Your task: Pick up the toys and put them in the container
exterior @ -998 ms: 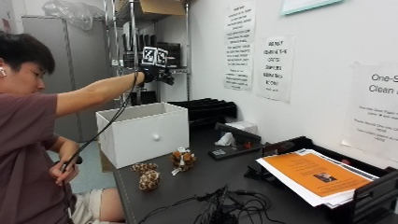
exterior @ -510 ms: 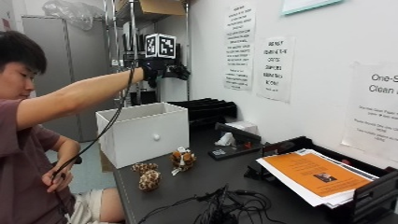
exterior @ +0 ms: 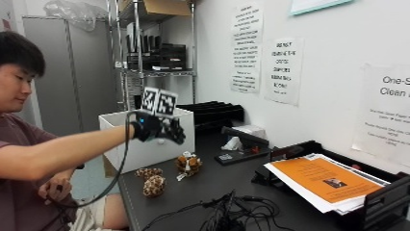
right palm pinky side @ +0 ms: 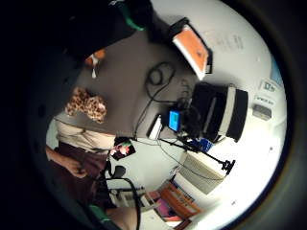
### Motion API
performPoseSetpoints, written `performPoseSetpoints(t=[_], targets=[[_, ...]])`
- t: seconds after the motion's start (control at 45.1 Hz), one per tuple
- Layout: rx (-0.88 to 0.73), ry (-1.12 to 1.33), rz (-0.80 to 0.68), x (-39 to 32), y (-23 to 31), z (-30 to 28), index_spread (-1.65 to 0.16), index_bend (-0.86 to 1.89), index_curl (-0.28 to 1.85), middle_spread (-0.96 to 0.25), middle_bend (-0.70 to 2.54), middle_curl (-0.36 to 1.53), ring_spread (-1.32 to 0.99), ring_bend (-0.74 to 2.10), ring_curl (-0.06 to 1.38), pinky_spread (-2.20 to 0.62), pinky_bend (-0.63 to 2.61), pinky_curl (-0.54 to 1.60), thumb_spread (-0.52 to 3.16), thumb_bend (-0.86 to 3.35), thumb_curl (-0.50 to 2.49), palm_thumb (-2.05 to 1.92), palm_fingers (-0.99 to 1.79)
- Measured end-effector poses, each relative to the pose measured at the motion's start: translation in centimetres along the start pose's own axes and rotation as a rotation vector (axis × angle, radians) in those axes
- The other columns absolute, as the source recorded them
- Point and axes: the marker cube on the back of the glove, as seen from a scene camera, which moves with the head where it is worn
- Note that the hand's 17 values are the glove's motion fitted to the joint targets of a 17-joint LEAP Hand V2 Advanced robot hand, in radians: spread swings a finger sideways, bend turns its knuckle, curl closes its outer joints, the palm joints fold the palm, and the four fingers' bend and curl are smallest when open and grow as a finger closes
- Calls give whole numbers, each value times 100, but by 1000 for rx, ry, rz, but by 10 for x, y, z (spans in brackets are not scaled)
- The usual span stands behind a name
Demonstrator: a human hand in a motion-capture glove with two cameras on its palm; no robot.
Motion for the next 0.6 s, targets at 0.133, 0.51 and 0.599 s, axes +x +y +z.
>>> performPoseSetpoints(t=[0.133, 0.51, 0.599], targets=[[-101, -45, -28, 0, -12, 117, -24, 4, 16, 3, 15, 23, 2, 44, 33, 5, 94, 34, 126, -2, 37, 7, -23], [156, 20, -35, -12, -32, 215, -25, 26, 19, -15, 31, 29, -20, 82, 41, -15, 91, 30, 116, -2, 35, 1, 59], [160, 6, -56, -12, -38, 212, -25, 33, 21, -21, 59, 39, -27, 89, 43, -23, 84, 30, 121, 0, 35, 5, 92]])
